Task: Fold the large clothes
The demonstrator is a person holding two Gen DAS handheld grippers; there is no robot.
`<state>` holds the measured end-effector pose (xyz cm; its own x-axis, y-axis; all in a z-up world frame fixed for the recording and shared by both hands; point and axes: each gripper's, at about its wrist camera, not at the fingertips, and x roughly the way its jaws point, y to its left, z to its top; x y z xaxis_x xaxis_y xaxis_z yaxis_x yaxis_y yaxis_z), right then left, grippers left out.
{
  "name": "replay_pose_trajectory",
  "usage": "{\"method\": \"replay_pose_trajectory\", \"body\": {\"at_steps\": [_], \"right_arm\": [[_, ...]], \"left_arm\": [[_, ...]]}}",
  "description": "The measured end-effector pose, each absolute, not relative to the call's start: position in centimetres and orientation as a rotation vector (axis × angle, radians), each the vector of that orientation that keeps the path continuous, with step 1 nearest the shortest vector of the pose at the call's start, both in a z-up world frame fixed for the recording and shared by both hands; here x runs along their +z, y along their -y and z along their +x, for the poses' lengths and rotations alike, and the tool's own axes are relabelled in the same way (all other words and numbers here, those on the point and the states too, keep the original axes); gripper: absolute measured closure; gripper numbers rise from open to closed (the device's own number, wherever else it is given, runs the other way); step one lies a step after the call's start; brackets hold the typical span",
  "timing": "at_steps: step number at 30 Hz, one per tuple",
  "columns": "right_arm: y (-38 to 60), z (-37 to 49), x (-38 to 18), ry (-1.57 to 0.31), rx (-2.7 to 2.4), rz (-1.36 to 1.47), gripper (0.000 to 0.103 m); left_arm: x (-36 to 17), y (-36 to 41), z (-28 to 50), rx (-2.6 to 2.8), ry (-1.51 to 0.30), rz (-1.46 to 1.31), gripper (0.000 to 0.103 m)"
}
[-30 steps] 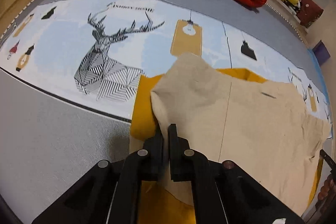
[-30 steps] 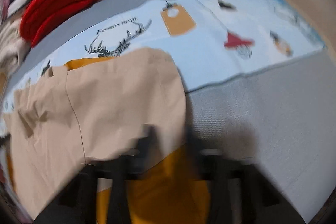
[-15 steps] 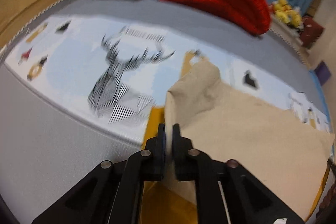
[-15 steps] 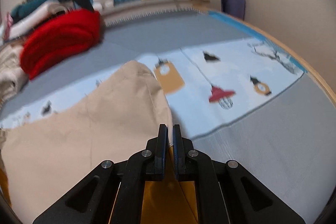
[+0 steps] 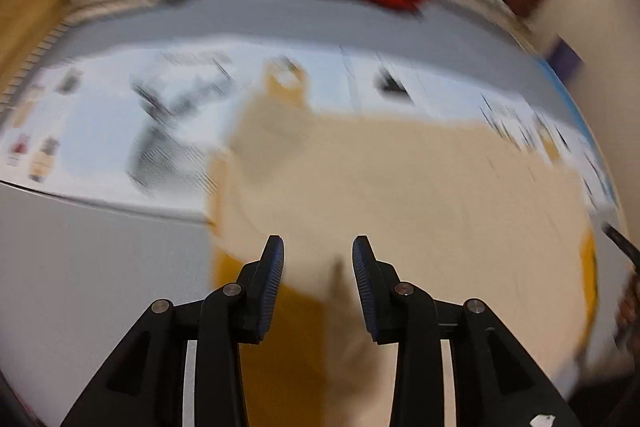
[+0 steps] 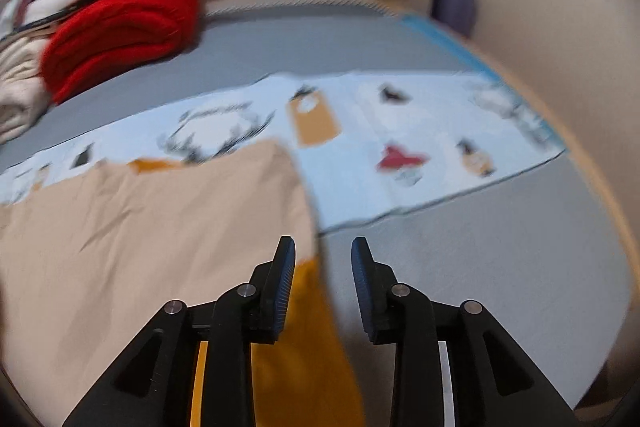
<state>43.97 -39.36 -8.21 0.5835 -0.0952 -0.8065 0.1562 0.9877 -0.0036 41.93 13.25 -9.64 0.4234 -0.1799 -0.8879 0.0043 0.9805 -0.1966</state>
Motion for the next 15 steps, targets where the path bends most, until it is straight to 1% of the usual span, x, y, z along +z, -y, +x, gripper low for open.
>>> {"method": "replay_pose_trajectory", "body": {"at_steps": [2, 3, 4, 6, 8, 11, 15], "right_arm": [[39.2, 43.6, -9.6, -1.051, -0.058, 0.114, 0.072], [39.1, 43.5, -10.6, -1.112, -0.035, 0.117, 0.072], [38.8, 43.1, -12.7, -1.224, -0.044, 0.066, 0.072], [38.4, 42.3, -14.6, -1.311, -0.079, -0.037, 0.072], [38.5, 41.7, -14.2, -1.308, -0.087, -0.048, 0.072], [39.2, 40.9, -13.2, -1.295, -0.092, 0.011, 0.072], [39.0, 39.8, -14.6, -1.397, -0.121, -0.045, 0.072]], "left_arm": [[-11.9, -12.3, 41.3, -0.127, -1.213, -0.138, 0.071], [-13.8, -12.0, 40.8, -0.097, -1.276, -0.1, 0.071], [-15.0, -11.9, 40.4, -0.073, -1.312, -0.076, 0.071], [-15.6, -11.6, 39.4, -0.036, -1.331, -0.047, 0.07], [-14.6, -11.3, 38.8, -0.029, -1.32, -0.029, 0.07], [-12.7, -11.4, 37.7, -0.027, -1.302, 0.017, 0.07], [-15.1, -12.4, 36.0, 0.002, -1.432, 0.029, 0.07]]}}
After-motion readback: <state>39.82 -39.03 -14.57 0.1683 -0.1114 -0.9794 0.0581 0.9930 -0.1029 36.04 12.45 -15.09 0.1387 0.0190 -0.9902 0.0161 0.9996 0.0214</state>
